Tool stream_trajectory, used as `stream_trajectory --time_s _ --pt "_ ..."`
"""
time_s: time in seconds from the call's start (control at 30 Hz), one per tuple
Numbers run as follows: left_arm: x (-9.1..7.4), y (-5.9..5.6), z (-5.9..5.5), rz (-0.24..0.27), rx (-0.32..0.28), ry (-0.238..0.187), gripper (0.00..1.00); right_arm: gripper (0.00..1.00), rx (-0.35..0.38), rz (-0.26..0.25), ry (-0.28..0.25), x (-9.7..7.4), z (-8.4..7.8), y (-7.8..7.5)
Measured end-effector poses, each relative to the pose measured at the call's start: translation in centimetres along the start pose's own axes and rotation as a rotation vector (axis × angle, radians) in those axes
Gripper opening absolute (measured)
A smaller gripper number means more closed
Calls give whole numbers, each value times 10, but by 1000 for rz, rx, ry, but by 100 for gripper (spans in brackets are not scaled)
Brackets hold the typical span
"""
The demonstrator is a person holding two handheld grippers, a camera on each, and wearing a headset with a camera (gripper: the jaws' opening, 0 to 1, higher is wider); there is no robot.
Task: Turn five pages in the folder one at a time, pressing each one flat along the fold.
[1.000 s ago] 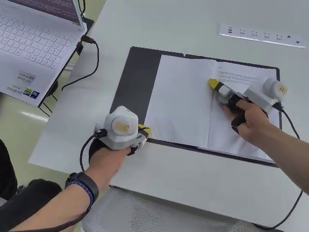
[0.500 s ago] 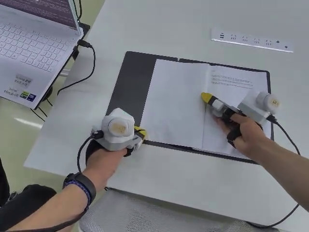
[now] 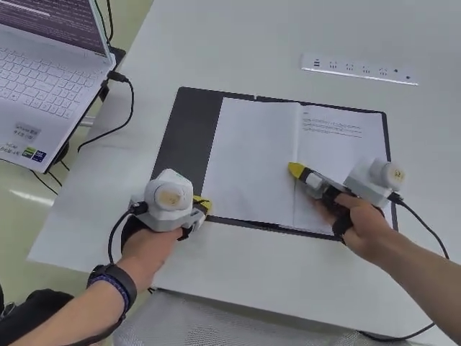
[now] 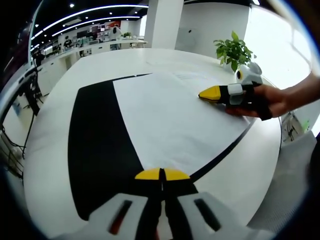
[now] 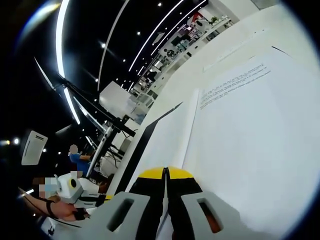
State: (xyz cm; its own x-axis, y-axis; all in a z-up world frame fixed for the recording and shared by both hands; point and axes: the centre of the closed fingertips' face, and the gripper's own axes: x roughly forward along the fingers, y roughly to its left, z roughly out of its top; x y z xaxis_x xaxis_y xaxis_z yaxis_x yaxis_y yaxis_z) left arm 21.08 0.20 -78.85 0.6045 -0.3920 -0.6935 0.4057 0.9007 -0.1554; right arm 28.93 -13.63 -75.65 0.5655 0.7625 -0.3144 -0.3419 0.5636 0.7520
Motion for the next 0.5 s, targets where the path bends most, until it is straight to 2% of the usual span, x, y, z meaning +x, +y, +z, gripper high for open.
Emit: stream_trajectory --time_s 0.5 --pt "-1 -1 0 -8 18 2 0 0 -33 10 54 -20 -30 7"
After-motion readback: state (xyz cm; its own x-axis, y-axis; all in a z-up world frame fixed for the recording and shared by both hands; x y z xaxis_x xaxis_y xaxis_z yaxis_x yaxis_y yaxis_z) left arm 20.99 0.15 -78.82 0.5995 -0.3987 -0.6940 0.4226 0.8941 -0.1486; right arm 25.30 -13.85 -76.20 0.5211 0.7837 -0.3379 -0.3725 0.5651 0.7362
